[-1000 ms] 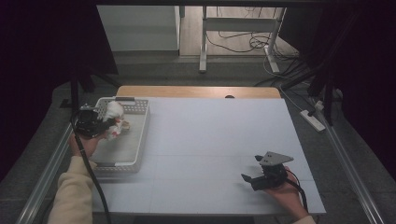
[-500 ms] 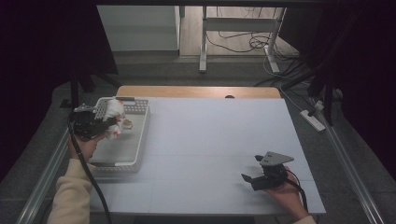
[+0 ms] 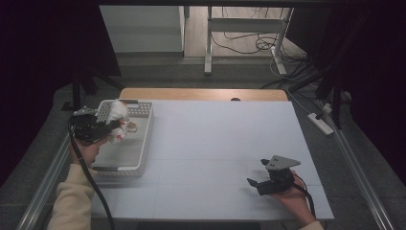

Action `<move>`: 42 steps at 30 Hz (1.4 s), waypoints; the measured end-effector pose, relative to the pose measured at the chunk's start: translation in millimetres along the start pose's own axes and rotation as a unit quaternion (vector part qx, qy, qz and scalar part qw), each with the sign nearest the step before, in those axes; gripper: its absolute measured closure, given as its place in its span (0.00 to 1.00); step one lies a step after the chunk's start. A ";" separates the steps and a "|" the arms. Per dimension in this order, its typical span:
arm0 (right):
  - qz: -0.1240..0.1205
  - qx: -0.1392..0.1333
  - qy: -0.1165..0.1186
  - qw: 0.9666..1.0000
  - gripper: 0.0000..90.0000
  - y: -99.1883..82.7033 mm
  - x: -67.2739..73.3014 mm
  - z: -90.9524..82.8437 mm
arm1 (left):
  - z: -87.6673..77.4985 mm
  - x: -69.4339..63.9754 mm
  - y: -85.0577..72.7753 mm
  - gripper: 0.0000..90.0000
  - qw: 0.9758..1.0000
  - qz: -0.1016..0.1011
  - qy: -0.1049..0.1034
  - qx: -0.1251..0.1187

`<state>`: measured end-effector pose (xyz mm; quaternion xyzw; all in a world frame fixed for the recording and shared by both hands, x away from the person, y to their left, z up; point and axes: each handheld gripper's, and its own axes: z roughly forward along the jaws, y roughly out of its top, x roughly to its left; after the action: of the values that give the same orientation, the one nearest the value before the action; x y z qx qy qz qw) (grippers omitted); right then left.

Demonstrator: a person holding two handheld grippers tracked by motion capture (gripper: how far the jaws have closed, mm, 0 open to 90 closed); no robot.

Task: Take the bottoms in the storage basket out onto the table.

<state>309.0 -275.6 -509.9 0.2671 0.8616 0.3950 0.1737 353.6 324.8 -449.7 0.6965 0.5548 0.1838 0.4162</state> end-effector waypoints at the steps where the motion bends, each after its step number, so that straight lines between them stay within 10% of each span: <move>1: 0.001 -0.001 0.000 1.000 0.11 0.0 -0.1 -0.2 | -0.6 -0.5 0.3 0.81 1.000 0.000 -0.001 -0.001; 42: -0.003 0.003 -0.002 1.000 0.11 0.1 0.2 1.4 | -20.2 -25.2 8.9 0.81 0.998 0.020 -0.036 -0.054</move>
<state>309.6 -274.6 -510.6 0.2652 0.8633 0.3918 0.1758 336.6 308.7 -425.7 0.6902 0.5147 0.1968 0.4690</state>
